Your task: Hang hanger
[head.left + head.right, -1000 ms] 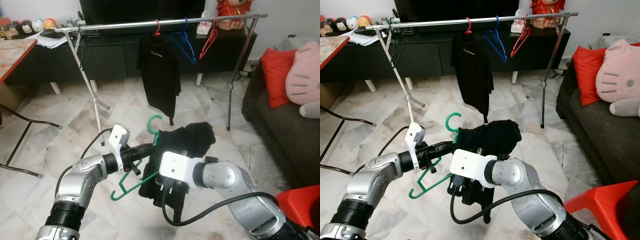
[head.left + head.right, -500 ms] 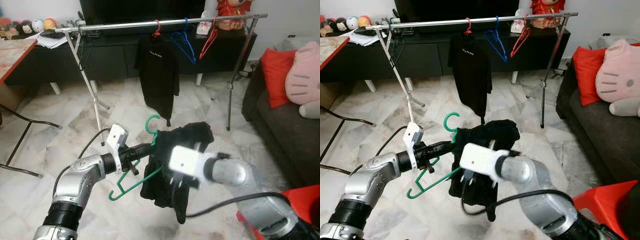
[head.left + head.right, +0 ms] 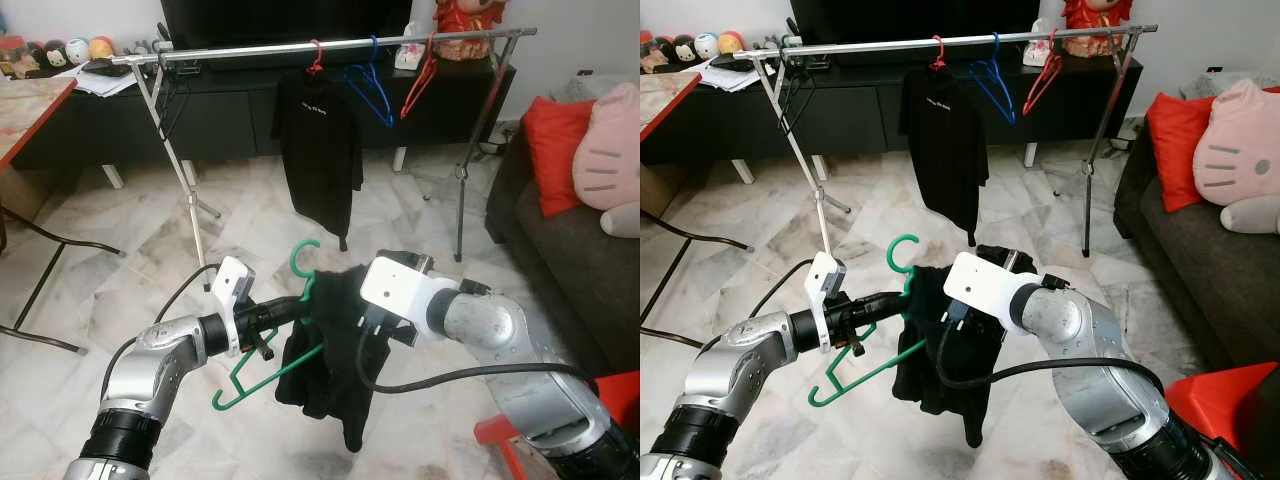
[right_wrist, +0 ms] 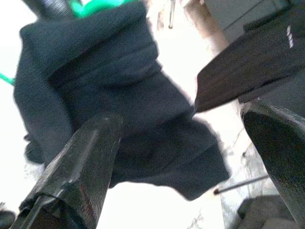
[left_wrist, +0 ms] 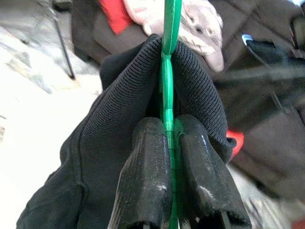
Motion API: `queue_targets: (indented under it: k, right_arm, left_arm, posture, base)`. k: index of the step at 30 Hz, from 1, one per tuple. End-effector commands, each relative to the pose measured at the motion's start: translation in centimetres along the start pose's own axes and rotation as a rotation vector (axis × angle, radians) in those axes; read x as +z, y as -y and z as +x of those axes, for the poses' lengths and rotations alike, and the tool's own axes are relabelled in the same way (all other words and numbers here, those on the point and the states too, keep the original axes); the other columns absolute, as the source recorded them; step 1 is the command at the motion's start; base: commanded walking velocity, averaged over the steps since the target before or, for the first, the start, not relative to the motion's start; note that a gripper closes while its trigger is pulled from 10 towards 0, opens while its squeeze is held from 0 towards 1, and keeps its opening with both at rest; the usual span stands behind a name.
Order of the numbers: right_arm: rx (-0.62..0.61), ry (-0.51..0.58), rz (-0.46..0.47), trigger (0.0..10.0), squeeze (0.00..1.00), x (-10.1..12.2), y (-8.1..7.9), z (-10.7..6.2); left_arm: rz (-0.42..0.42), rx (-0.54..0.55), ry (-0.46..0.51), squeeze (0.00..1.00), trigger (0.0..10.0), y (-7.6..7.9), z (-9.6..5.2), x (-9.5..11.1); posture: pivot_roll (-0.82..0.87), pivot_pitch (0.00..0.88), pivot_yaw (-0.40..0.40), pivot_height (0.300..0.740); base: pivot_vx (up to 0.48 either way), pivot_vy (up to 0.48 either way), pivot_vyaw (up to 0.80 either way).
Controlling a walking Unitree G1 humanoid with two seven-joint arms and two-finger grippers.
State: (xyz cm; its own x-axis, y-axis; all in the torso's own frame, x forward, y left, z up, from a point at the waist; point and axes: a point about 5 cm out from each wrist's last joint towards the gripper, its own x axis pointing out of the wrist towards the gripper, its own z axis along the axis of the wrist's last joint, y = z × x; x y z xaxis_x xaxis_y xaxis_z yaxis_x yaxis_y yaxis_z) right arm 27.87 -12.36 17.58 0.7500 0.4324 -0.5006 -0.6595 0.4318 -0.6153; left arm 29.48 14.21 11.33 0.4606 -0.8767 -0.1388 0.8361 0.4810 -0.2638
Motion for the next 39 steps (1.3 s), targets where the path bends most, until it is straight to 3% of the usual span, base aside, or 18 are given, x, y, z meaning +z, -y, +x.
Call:
queue_targets:
  k: [1, 5, 10, 13, 16, 21, 23, 27, 33, 35, 39]
  right_arm:
    - [-0.008, -0.010, -0.001, 10.0, 0.00, -0.7, 0.5, 0.0]
    - [0.028, 0.032, 0.005, 10.0, 0.00, -0.5, 0.8, 0.0]
    - [0.120, 0.161, 0.082, 10.0, 0.00, -0.2, 1.9, -0.9]
    - [0.145, 0.169, 0.119, 10.0, 0.00, -1.5, 2.8, -1.4]
    - [0.251, 0.137, 0.117, 10.0, 0.00, -3.5, 2.1, -1.3]
    - [0.267, 0.088, 0.116, 10.0, 0.00, -5.2, 2.4, -1.2]
    - [0.341, 0.146, 0.126, 10.0, 0.00, -5.4, 2.3, -1.4]
    - [0.353, 0.169, 0.136, 10.0, 0.00, -5.8, 2.7, -1.2]
    - [0.408, 0.292, 0.139, 10.0, 0.00, -5.3, 3.1, -0.8]
    - [0.464, 0.365, 0.149, 10.0, 0.00, -4.8, 2.8, -0.9]
    - [0.563, 0.378, 0.147, 10.0, 0.00, -4.8, 1.8, -0.6]
  left_arm:
    - [0.036, -0.043, -0.010, 0.00, 10.0, 0.4, -0.1, 0.4]
    - [0.039, -0.080, -0.034, 0.00, 10.0, 0.8, -0.1, 0.2]
    - [0.034, -0.102, -0.055, 0.00, 10.0, 0.9, -0.5, -0.1]
    - [0.030, -0.147, -0.072, 0.00, 10.0, 1.3, -0.8, -0.2]
    - [0.038, -0.158, -0.074, 0.00, 10.0, 1.4, -0.7, -0.1]
    - [0.039, -0.181, -0.070, 0.00, 10.0, 1.6, -0.6, 0.2]
    - [0.039, -0.193, -0.075, 0.00, 10.0, 1.6, -0.6, 0.3]
    - [0.040, -0.204, -0.079, 0.00, 10.0, 1.7, -0.7, 0.4]
    - [0.044, -0.231, -0.088, 0.00, 10.0, 1.9, -0.8, 0.5]
    - [0.044, -0.237, -0.092, 0.00, 10.0, 2.0, -0.9, 0.5]
    - [0.045, -0.242, -0.095, 0.00, 10.0, 2.1, -0.9, 0.5]
  posture:
    - [-0.05, 0.046, 0.039, 0.740]
    - [-0.05, 0.047, 0.039, 0.740]
    - [-0.04, 0.046, 0.040, 0.740]
    - [-0.05, 0.046, 0.041, 0.740]
    - [-0.04, 0.046, 0.040, 0.740]
    - [-0.04, 0.048, 0.041, 0.740]
    - [-0.04, 0.046, 0.045, 0.740]
    - [-0.04, 0.044, 0.047, 0.740]
    - [-0.03, 0.044, 0.047, 0.740]
    - [-0.03, 0.045, 0.048, 0.740]
    - [-0.03, 0.046, 0.048, 0.740]
  base:
    - [0.000, 0.000, 0.00]
    - [0.000, 0.000, 0.00]
    - [0.000, 0.000, 0.00]
    - [0.000, 0.000, 0.00]
    - [0.000, 0.000, 0.00]
    - [0.000, 0.000, 0.00]
    - [0.000, 0.000, 0.00]
    - [0.000, 0.000, 0.00]
    - [0.000, 0.000, 0.00]
    - [0.000, 0.000, 0.00]
    - [0.000, 0.000, 0.00]
